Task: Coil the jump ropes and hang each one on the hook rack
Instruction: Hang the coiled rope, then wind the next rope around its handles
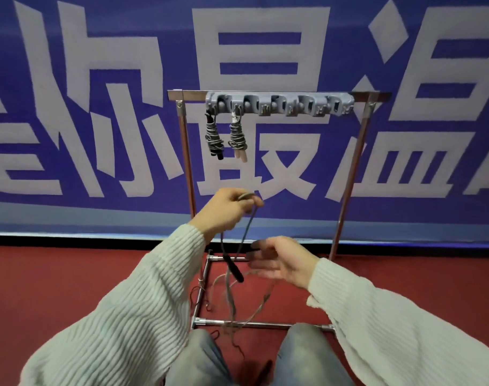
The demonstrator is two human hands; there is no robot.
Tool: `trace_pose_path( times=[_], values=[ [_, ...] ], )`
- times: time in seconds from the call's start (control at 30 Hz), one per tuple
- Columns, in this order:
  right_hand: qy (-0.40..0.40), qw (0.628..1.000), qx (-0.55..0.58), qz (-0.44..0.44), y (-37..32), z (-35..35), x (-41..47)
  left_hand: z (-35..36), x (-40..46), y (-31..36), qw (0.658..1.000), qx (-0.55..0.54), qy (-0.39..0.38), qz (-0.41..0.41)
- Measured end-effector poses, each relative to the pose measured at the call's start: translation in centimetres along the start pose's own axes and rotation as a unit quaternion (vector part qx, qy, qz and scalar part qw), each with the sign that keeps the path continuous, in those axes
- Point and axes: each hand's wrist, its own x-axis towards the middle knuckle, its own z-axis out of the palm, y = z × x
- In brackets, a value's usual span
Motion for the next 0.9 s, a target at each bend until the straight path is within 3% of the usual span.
trace_pose_path(
  times=[0.07,0.13,0.3,0.37,0.43,0.57,0.67,0.8,0.87,0.9],
  values=[
    [-0.029,0.989,-0.123,-0.077,0.4,1.1,-0.5,0.5,-0.1,1.2,0.994,-0.103,-0.012,-0.02],
    [-0.073,0.977,-0.162,-0.118,0.4,1.6,-1.1,0.5,-0.3,1.9,0.989,-0.14,-0.041,-0.019],
    [-0.001,0.918,-0.333,-0.216,-0.7,1.9,-1.5,-0.5,-0.7,1.7,0.984,-0.158,-0.076,0.026],
    [-0.009,0.92,-0.326,-0.217,-1.3,1.9,-1.4,-1.4,-0.5,1.3,0.997,-0.047,-0.038,0.043],
    [-0.021,0.928,-0.304,-0.215,-1.6,1.8,-1.4,-2.4,-0.2,1.0,0.988,0.124,0.004,0.087],
    [0.057,0.926,-0.289,-0.235,-1.9,0.5,-0.5,-4.6,-0.2,-0.7,0.917,0.339,0.152,0.143],
    [0.183,0.907,-0.254,-0.28,-3.5,-0.8,-0.1,-5.8,-0.5,-4.0,0.877,0.398,0.251,0.102],
    [0.275,0.831,-0.334,-0.349,-6.3,-3.6,-1.1,-7.9,-1.2,-9.6,0.931,0.199,0.297,-0.08],
    [0.29,0.779,-0.448,-0.329,-6.7,-4.2,-1.3,-8.0,-1.4,-10.9,0.944,0.123,0.273,-0.138],
    [0.284,0.77,-0.478,-0.313,-6.7,-4.1,-1.1,-7.8,-1.3,-11.2,0.948,0.087,0.268,-0.145]
  ],
)
